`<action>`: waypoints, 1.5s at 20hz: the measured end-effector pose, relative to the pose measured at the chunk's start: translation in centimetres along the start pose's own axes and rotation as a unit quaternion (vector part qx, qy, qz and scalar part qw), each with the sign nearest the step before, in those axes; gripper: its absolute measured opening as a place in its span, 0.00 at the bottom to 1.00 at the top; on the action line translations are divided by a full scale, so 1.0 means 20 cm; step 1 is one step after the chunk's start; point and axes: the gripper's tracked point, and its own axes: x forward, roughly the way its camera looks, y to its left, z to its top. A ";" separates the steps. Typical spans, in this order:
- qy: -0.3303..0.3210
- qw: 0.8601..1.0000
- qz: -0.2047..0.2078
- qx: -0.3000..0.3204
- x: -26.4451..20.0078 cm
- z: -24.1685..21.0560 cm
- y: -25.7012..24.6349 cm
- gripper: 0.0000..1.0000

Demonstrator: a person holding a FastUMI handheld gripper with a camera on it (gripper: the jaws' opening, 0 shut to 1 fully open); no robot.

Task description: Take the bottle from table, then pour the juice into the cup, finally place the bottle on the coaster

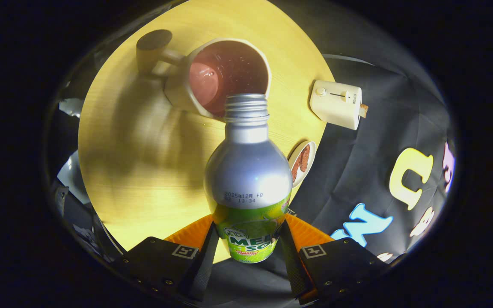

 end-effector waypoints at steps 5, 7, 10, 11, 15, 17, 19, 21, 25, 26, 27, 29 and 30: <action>-0.041 0.993 0.015 0.109 0.02 0.02 0.08 0.73; -0.056 0.987 0.023 0.146 0.03 0.03 0.12 0.73; -0.080 0.972 0.044 0.215 0.04 0.03 0.20 0.73; -0.090 0.965 0.053 0.239 0.05 0.04 0.22 0.73; -0.127 0.938 0.074 0.315 0.06 0.05 0.27 0.74; -0.140 0.930 0.072 0.333 0.07 0.04 0.26 0.73; -0.159 0.915 0.076 0.362 0.08 0.03 0.25 0.73; -0.183 0.896 0.087 0.395 0.08 0.06 0.23 0.73; -0.221 0.869 0.087 0.433 0.10 0.06 0.16 0.73; -0.231 0.861 0.088 0.445 0.10 0.07 0.14 0.73; -0.244 0.849 0.084 0.460 0.11 0.07 0.11 0.73; -0.268 0.825 0.081 0.491 0.12 0.09 0.04 0.73; -0.277 0.814 0.082 0.505 0.12 0.09 0.01 0.73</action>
